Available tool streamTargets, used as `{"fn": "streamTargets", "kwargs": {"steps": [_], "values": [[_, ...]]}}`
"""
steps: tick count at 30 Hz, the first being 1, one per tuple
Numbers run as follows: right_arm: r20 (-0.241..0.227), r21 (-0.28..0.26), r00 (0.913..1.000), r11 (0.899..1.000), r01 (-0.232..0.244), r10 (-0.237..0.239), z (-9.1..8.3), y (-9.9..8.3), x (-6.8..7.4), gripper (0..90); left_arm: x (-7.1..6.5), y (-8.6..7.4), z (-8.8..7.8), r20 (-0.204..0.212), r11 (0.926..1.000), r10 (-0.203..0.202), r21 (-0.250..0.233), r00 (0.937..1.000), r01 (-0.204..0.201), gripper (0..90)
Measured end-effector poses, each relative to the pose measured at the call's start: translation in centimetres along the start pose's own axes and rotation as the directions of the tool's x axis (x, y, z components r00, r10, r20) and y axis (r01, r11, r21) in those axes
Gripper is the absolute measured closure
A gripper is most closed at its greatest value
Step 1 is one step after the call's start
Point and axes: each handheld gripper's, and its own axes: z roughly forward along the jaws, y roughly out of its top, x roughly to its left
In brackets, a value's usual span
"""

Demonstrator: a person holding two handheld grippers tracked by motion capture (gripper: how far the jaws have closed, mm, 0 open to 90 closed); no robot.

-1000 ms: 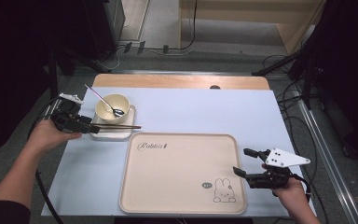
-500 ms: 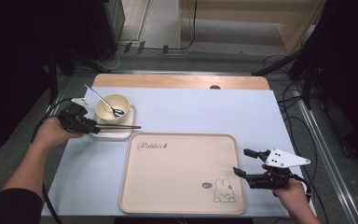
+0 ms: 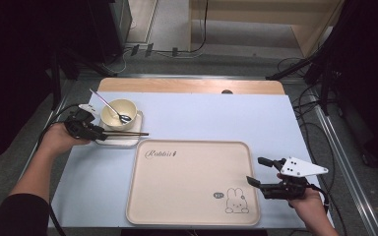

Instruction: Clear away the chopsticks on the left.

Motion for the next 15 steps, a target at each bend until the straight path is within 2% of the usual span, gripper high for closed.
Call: {"fn": "streamTargets", "kwargs": {"steps": [9, 11, 15], "values": [[0.002, 0.003, 1.0, 1.0, -0.007, 0.007, 0.0, 0.0, 0.0, 25.2, -0.3, 0.1, 0.8, -0.006, 0.9987, 0.038, 0.035, 0.9993, -0.038, 67.6], [0.005, 0.002, 1.0, 1.0, -0.006, 0.006, 0.0, 0.0, 0.0, 25.1, -0.5, 0.1, 1.0, -0.014, 0.9967, 0.067, 0.047, 0.9976, -0.067, 68.4], [0.006, 0.004, 1.0, 1.0, -0.006, 0.006, 0.0, 0.0, 0.0, 25.1, -0.8, 0.2, 1.3, -0.006, 0.9937, 0.09, 0.068, 0.9959, -0.089, 71.4]]}}
